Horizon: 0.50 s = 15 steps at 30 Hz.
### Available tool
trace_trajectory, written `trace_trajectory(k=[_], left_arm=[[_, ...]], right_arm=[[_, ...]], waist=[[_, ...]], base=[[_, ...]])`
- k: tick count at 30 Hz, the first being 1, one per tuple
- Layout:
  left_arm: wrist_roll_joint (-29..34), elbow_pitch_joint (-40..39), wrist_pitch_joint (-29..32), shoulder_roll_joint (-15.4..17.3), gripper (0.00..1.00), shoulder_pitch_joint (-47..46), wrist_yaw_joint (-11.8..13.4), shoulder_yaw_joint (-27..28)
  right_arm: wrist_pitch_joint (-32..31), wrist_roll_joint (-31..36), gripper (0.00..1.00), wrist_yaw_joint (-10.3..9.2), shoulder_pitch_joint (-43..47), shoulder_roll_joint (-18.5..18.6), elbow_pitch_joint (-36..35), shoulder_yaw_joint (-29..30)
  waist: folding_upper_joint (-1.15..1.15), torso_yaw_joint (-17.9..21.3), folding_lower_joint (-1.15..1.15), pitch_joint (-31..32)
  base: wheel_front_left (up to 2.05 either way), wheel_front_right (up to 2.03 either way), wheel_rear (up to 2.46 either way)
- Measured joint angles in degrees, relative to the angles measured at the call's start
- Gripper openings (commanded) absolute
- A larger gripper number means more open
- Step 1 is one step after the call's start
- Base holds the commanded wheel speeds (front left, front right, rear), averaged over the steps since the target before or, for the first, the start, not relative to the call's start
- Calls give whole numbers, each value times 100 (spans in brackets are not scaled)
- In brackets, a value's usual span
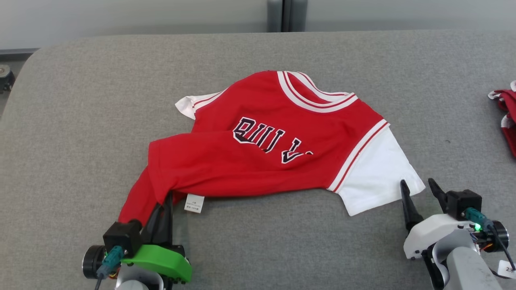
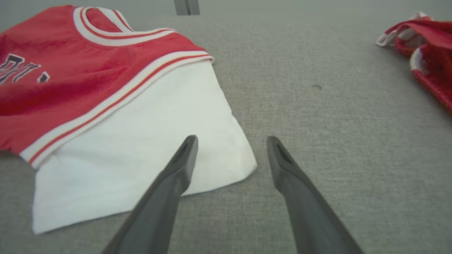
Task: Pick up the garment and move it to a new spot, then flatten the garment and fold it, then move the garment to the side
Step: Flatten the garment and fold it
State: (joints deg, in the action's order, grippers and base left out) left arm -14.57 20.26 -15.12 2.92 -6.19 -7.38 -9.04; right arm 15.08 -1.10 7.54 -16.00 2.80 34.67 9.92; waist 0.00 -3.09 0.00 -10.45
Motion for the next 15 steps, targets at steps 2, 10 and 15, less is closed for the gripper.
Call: trace_trajectory(k=[2,10,15], left_arm=[[5,-1,0,9,0,9,0,12],[-1,24,0,8,0,36,0,-51],[-2,-25,0,19,0,47,0,-81]], right_arm=[[0,-8,100,0,-21,0,246,-52],[8,-136,0,0,-179,2,682,-75],[4,-471,0,0,-215,-1,394,-147]], waist=[[0,-40,0,11],[0,-49,0,60],[0,-31,0,105]], base=[[0,0,0],[0,0,0],[0,0,0]])
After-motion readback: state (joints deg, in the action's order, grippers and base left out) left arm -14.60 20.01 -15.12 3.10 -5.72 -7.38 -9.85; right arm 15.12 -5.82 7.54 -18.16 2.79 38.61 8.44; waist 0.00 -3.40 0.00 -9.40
